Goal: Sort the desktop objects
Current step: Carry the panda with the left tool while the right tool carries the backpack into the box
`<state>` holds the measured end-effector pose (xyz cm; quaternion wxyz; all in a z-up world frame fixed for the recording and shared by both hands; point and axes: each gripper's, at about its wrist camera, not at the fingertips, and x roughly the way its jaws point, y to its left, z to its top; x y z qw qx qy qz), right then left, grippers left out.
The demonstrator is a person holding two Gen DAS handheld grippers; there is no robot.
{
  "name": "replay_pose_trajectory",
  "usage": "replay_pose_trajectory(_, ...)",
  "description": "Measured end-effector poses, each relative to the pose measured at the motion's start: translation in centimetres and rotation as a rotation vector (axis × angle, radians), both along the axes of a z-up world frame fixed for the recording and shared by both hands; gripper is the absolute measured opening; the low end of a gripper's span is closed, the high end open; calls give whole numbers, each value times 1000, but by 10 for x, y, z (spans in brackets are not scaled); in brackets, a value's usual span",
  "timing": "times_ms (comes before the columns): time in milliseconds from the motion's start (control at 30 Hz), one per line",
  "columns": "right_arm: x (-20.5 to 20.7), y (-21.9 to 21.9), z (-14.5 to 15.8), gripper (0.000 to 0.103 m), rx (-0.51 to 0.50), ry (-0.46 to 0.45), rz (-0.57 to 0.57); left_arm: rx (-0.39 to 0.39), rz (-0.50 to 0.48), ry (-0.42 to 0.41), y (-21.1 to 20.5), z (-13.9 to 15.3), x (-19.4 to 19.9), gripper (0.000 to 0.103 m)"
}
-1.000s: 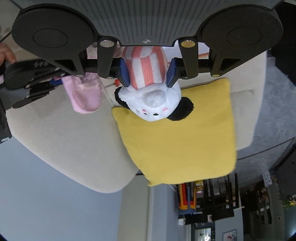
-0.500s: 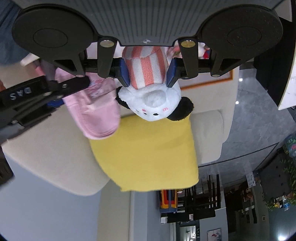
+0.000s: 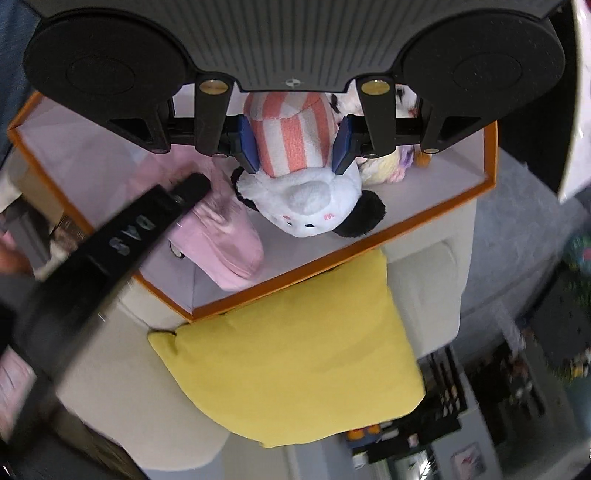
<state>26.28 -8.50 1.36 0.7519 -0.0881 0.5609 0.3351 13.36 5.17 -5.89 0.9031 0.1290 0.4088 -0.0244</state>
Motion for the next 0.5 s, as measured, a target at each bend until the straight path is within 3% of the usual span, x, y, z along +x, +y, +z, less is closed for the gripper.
replay_pose_trajectory(300,0,9,3,27,-61,-13,18,132,-45,50,-23,-32,15,51)
replay_pose_trajectory(500,5,27,-10,28,-100,19,11,171,-51,84,-29,-36,17,53)
